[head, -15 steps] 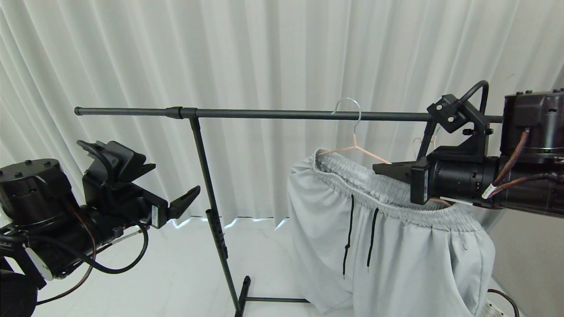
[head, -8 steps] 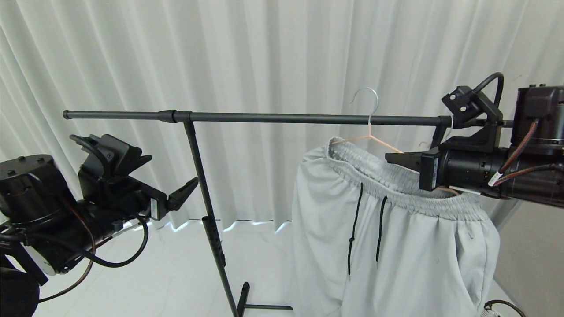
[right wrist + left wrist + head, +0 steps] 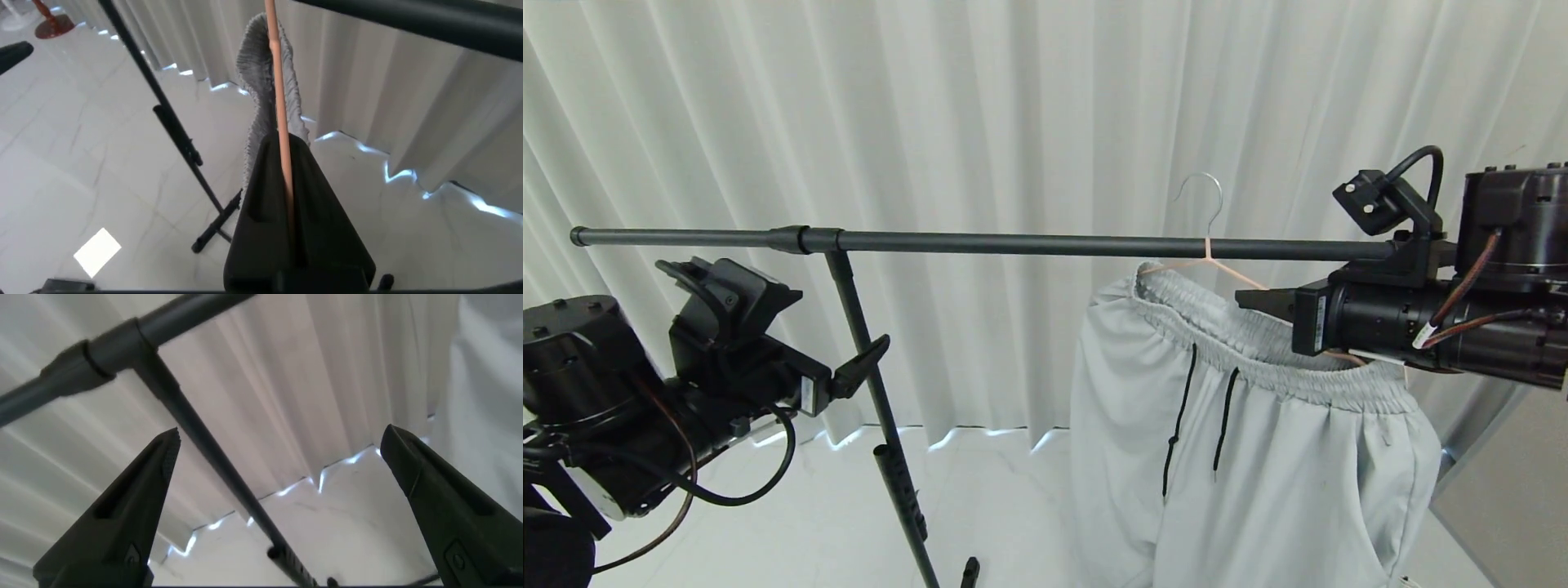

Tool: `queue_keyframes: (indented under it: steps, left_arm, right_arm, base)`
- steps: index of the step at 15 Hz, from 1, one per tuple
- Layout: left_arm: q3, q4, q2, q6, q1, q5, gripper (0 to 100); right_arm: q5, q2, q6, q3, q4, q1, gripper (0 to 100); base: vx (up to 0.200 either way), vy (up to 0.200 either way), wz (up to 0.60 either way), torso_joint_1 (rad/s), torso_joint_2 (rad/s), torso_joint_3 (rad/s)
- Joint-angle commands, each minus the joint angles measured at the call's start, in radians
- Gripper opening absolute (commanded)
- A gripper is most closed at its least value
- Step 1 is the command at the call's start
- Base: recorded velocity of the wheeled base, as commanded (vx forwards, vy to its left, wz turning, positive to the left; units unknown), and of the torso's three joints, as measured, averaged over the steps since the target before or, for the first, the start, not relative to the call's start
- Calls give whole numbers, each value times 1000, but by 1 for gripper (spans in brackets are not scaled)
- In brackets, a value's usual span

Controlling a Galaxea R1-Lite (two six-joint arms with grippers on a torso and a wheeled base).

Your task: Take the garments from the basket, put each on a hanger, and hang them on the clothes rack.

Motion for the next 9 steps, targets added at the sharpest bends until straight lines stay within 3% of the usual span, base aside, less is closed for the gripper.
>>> queue_keyframes:
  steps: [1, 4, 9]
  left_arm:
    - [16, -33, 5, 4, 1, 0, 100]
    - [63, -86, 5, 35, 1, 0, 100]
    - [65, -90, 6, 35, 0, 0, 100]
  right_arm:
    - [2, 33, 11, -15, -1, 1, 0]
    - [0, 84, 16, -51, -1, 1, 0]
    - [-1, 143, 38, -74, -3, 3, 0]
  base:
    - [0, 0, 0, 0, 0, 0]
    - [0, 0, 0, 0, 0, 0]
    - [0, 0, 0, 0, 0, 0]
